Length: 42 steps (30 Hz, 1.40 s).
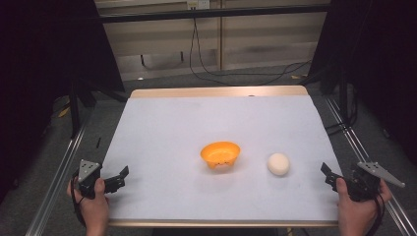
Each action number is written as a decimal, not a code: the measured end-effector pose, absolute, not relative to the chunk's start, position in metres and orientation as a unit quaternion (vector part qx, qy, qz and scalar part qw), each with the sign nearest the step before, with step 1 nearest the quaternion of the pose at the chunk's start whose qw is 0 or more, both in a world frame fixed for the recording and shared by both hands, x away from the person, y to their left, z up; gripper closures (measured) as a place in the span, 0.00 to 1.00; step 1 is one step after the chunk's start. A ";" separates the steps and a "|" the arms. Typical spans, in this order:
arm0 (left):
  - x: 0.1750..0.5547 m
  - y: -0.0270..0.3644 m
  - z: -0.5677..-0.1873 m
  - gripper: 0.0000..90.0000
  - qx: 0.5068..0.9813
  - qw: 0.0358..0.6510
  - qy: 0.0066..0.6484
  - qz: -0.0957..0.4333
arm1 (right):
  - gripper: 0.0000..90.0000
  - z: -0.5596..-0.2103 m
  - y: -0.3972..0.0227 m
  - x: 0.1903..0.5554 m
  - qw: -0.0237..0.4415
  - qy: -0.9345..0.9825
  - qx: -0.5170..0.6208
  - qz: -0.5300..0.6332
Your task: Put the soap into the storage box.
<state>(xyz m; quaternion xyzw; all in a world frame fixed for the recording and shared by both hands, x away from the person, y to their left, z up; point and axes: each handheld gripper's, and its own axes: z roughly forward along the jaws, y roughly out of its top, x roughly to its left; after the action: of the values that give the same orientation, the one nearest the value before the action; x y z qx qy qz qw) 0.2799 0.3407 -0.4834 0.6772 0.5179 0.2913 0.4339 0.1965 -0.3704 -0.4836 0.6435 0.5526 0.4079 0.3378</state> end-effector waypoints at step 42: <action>0.280 0.340 -0.484 0.00 0.677 0.439 0.516 0.288 | 0.05 -0.448 -0.320 0.242 0.185 0.734 0.592 0.277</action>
<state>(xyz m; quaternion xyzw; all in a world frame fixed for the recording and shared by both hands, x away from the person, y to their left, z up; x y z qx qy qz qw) 0.2800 0.3405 -0.4836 0.6771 0.5158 0.2876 0.4391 0.2417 -0.3196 -0.4478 0.5921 0.7341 0.2766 0.1846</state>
